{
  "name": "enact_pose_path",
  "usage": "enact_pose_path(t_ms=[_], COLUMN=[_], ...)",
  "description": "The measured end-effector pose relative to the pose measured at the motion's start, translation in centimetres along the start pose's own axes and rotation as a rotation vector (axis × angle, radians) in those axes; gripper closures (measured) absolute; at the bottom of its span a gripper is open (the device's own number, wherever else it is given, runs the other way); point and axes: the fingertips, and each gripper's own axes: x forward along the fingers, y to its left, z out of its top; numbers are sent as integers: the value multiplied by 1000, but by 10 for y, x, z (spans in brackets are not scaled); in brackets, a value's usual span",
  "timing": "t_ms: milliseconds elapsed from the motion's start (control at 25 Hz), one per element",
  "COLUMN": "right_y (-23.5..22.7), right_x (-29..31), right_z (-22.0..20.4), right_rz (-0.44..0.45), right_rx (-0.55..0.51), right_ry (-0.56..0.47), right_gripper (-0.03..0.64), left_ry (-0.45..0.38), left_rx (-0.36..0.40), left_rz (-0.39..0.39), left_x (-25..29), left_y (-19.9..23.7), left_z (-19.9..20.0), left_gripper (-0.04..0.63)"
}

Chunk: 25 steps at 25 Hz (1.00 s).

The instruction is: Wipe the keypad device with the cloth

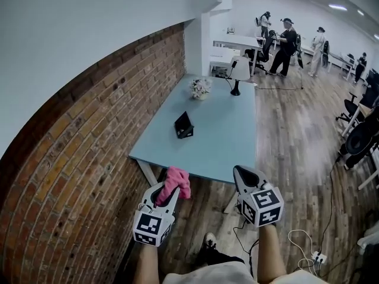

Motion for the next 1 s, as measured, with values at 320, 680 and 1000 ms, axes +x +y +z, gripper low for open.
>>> enact_pose_path(t_ms=[320, 680, 1000], right_y=[-64, -114, -130], right_x=[85, 144, 184], right_z=[11, 16, 9], right_rz=[21, 45, 85], right_rx=[13, 9, 3], right_ry=[15, 20, 48], right_gripper=[594, 594, 594], left_ry=[-1, 17, 52], left_rx=[-16, -29, -49], left_rz=[27, 50, 88], left_x=[95, 170, 202], left_y=[38, 63, 83], left_z=[9, 8, -4], left_gripper=[472, 472, 472])
